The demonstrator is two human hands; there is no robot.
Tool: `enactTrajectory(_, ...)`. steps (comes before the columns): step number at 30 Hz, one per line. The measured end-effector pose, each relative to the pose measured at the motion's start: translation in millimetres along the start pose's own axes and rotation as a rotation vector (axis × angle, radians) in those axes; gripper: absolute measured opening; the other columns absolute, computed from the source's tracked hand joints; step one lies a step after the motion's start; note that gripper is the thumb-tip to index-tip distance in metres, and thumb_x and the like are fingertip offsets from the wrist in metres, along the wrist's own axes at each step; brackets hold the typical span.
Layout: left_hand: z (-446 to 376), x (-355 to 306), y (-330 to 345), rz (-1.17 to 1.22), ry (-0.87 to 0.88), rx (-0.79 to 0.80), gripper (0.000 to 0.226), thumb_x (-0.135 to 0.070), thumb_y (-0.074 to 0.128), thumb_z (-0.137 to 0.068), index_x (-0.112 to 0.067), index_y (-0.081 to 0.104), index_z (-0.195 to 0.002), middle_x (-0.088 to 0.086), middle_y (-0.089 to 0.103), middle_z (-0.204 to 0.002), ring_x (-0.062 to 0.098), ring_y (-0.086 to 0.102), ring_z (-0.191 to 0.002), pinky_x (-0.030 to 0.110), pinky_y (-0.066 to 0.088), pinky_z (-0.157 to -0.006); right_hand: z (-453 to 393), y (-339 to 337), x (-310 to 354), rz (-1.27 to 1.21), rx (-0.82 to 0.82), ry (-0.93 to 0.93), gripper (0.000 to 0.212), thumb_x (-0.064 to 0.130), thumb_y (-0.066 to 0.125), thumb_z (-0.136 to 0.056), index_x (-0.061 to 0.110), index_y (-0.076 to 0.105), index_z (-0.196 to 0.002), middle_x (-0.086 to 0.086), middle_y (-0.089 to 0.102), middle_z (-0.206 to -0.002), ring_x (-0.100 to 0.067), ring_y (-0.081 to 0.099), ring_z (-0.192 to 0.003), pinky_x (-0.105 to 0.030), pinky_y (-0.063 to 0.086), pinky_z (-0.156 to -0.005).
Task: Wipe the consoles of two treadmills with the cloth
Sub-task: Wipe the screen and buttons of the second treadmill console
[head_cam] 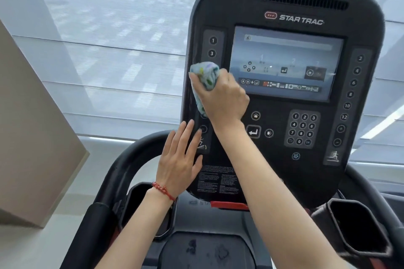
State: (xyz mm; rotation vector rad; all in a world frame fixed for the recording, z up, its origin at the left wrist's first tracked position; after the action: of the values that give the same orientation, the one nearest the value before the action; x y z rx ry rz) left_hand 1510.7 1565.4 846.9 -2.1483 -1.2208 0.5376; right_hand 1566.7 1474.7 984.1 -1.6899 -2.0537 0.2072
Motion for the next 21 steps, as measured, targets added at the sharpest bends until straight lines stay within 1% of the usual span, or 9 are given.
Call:
enactTrajectory(3,8.9,-1.6,0.2,-0.001,0.01,0.015,0.051,-0.022,0.051,-0.087,-0.003,0.041,-0.133,0.022,0.04,-0.142,0.032,0.032,-0.135,0.046,0.028,-0.111,29.1,-6.1,-9.8,0.006,0.03,0.022,0.058,0.067,0.05,-0.074,0.011,0.052,-0.06,-0.002,0.055,-0.05,-0.018,0.053,-0.038,-0.018,0.032,-0.036)
enactTrajectory(5,11.7,-2.7,-0.5,0.005,0.016,0.016,0.051,-0.022,0.051,-0.087,-0.004,0.041,-0.134,0.022,0.039,-0.142,0.032,0.031,-0.135,0.045,0.027,-0.112,33.6,-8.7,-15.1,-0.027,0.056,0.052,0.058,0.067,0.05,-0.073,0.01,0.053,-0.061,-0.002,0.056,-0.051,-0.018,0.053,-0.038,-0.018,0.031,-0.037)
enactTrajectory(7,9.0,-3.3,-2.1,0.023,0.018,0.01,0.051,-0.021,0.05,-0.088,-0.003,0.04,-0.134,0.022,0.038,-0.143,0.033,0.031,-0.136,0.047,0.028,-0.11,33.2,-11.6,-21.9,-0.059,0.057,0.081,0.058,0.066,0.051,-0.073,0.01,0.053,-0.061,-0.002,0.056,-0.052,-0.019,0.053,-0.039,-0.019,0.033,-0.037)
enactTrajectory(11,-7.7,-0.4,-3.2,0.017,0.025,-0.001,0.051,-0.021,0.049,-0.089,-0.003,0.04,-0.136,0.021,0.035,-0.144,0.033,0.03,-0.136,0.05,0.031,-0.108,31.7,-20.2,-45.1,-0.056,-0.001,0.116,0.058,0.065,0.051,-0.073,0.009,0.052,-0.059,-0.003,0.055,-0.05,-0.018,0.051,-0.037,-0.018,0.03,-0.039)
enactTrajectory(15,-16.9,2.6,-0.4,0.0,0.038,0.001,0.05,-0.022,0.049,-0.09,-0.003,0.041,-0.136,0.021,0.036,-0.144,0.034,0.029,-0.136,0.05,0.03,-0.109,30.7,-39.3,-102.6,0.017,-0.083,0.226,0.059,0.065,0.053,-0.074,0.007,0.053,-0.06,-0.005,0.057,-0.05,-0.022,0.054,-0.039,-0.02,0.034,-0.041)
enactTrajectory(18,-16.6,2.7,0.3,0.0,0.037,-0.011,0.05,-0.021,0.048,-0.09,-0.002,0.043,-0.135,0.021,0.037,-0.143,0.034,0.029,-0.136,0.05,0.029,-0.109,37.2,-60.8,-158.8,0.044,-0.111,0.391,0.062,0.066,0.054,-0.072,0.005,0.057,-0.066,-0.009,0.063,-0.059,-0.027,0.06,-0.051,-0.023,0.035,-0.051)
enactTrajectory(20,-16.4,2.6,-0.5,0.002,0.041,-0.02,0.049,-0.021,0.048,-0.09,-0.001,0.043,-0.135,0.022,0.037,-0.143,0.035,0.029,-0.136,0.05,0.03,-0.109,43.2,-66.1,-175.5,0.055,-0.095,0.487,0.065,0.067,0.054,-0.072,0.003,0.06,-0.074,-0.012,0.067,-0.068,-0.031,0.064,-0.063,-0.027,0.036,-0.058)
enactTrajectory(21,-16.5,2.8,-0.8,0.004,0.044,-0.018,0.05,-0.021,0.048,-0.09,-0.001,0.042,-0.135,0.022,0.037,-0.143,0.035,0.029,-0.136,0.05,0.029,-0.109,45.6,-65.9,-176.0,0.06,-0.093,0.514,0.063,0.065,0.058,-0.072,0.003,0.061,-0.077,-0.012,0.068,-0.072,-0.031,0.064,-0.066,-0.027,0.035,-0.06)
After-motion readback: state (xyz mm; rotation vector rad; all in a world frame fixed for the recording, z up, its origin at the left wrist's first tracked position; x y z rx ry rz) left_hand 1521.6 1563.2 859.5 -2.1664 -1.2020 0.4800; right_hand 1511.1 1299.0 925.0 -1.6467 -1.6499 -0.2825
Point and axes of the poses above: each hand's wrist, its own z-axis away from the middle knuckle, its own y-axis out of the palm, x = y × z, the point moved 10 cm from there along -z, towards the middle knuckle
